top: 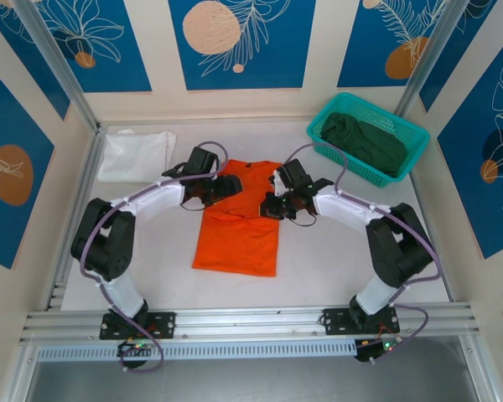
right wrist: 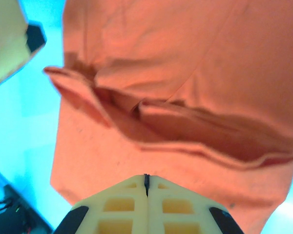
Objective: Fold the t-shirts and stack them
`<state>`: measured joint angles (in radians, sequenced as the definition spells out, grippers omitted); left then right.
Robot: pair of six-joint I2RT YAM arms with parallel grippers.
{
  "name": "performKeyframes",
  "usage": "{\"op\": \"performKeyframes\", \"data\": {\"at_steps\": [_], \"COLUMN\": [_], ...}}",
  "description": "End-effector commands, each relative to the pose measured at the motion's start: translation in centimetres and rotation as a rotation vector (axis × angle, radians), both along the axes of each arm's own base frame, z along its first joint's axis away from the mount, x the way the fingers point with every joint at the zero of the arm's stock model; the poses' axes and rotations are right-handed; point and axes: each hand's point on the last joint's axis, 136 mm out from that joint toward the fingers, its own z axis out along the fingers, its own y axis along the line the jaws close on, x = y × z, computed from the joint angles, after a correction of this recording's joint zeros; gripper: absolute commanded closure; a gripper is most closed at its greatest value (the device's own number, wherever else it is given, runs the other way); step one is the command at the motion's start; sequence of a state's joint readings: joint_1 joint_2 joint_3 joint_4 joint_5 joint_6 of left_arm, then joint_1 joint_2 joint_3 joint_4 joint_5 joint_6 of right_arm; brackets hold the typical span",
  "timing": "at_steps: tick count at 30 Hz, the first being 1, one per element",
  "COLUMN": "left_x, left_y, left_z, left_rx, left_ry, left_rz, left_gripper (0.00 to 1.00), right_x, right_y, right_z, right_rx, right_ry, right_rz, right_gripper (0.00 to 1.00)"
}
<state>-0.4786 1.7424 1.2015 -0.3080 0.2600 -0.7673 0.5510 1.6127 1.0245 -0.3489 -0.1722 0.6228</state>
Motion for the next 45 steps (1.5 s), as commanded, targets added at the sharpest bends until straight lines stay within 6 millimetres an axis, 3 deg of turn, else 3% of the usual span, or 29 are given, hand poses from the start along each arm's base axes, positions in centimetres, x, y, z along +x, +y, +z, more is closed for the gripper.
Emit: {"op": "performKeyframes", "data": {"at_steps": [1,4,9,14,20,24,29,36,40,43,45], "left_x": [-0.5,-1.8,-5.3,-8.5,-9.8,-8.9,-5.6,-1.8,-0.4,-0.3,0.1], "left_y": [1.2,2.4,5.3,8.9,7.5,6.0,3.7,2.8,4.1,5.9,6.7], "left_z": [1.4,2.2,1.3,-1.1,-2.7,-3.2,-3.2,-4.8,-6.2,-6.7,-6.4], "left_rx": [0.043,0.068,0.097,0.186,0.116,0.080,0.011,0.015,0.113,0.185,0.206], "left_ry": [0.000,-0.011,0.047,0.107,0.147,0.133,0.121,0.121,0.145,0.181,0.186], "left_rz": [-0.033,-0.036,0.031,0.151,0.070,0.003,0.007,0.043,0.099,0.156,0.181], "left_gripper": [0.29,0.33,0.56,0.71,0.72,0.70,0.68,0.65,0.65,0.65,0.64], "right_x": [-3.0,-4.4,-4.8,-2.3,1.2,2.2,2.1,2.4,2.3,2.4,2.3], "right_y": [1.6,3.3,6.3,7.0,6.4,7.0,7.4,6.5,5.9,5.4,4.9], "right_z": [1.1,0.7,-1.2,-3.9,-6.0,-6.5,-6.6,-5.2,-4.4,-2.0,-0.2], "right_rx": [0.089,0.086,-0.012,-0.183,-0.307,-0.268,-0.215,-0.211,-0.148,-0.068,-0.026], "right_ry": [0.008,0.024,0.046,0.054,0.082,0.123,0.164,0.163,0.189,0.174,0.142], "right_rz": [0.099,0.164,0.222,0.160,0.058,0.033,0.017,-0.019,0.011,0.036,0.055], "right_gripper": [1.00,1.00,1.00,1.00,1.00,1.00,1.00,1.00,1.00,1.00,0.94]}}
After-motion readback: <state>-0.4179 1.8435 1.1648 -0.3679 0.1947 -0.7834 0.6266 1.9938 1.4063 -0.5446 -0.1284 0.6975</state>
